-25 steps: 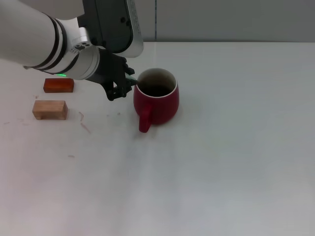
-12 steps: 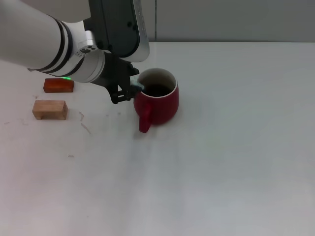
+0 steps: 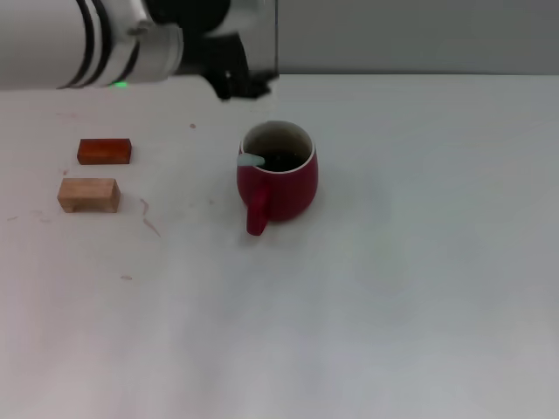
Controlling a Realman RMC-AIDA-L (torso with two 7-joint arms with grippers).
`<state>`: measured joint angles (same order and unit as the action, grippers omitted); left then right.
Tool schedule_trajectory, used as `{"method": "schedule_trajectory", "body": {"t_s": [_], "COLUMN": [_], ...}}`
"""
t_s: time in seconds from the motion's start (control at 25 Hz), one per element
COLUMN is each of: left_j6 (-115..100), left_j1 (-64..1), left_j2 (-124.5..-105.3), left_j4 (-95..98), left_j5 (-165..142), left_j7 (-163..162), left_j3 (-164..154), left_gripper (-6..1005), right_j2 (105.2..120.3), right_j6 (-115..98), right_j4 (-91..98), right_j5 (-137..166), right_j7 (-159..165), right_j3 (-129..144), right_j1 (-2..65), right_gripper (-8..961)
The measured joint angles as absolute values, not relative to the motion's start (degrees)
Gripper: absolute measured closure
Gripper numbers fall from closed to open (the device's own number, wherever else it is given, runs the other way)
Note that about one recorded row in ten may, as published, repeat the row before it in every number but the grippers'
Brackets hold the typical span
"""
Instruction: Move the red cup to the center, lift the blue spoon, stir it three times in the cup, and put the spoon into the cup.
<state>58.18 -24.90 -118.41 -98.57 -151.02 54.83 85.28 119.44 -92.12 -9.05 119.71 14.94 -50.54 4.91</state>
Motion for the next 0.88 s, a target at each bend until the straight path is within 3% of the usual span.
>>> {"method": "schedule_trajectory", "body": {"t_s": [0.08,0.2,0.44,0.6,0.88], "left_j6": [46.5,24.8,-21.6,-37.9,-51.6], "left_j1": [-20.6,-14.3,-4.4,-0.4,-0.6], "left_j2": [-118.43,-118.26,-117.77,-117.78,-117.99], "left_j4": [-101.7,-103.3,-96.1,-86.1,-67.4], "left_j5": [-149.7,-143.2,-136.9,-140.4,-148.2], "left_j7": [54.1,53.7,52.6,36.0,22.3], "left_j3": [85.0,84.2,75.4,74.2,75.0], "left_gripper": [454,243,164,164,164], "right_j2": [119.44,119.44,119.41,119.39,119.36], "right_j6": [-92.1,-92.1,-93.2,-94.3,-94.5], "right_j4": [-9.0,-9.0,-9.0,-8.9,-9.0], "right_j5": [119.7,119.6,119.3,119.3,119.3], "right_j7": [14.9,14.9,14.9,14.9,14.9], "right_j3": [-50.5,-50.5,-50.9,-51.1,-51.0], "right_j1": [4.9,4.9,4.8,4.7,4.7], "right_gripper": [144,144,144,144,144]}}
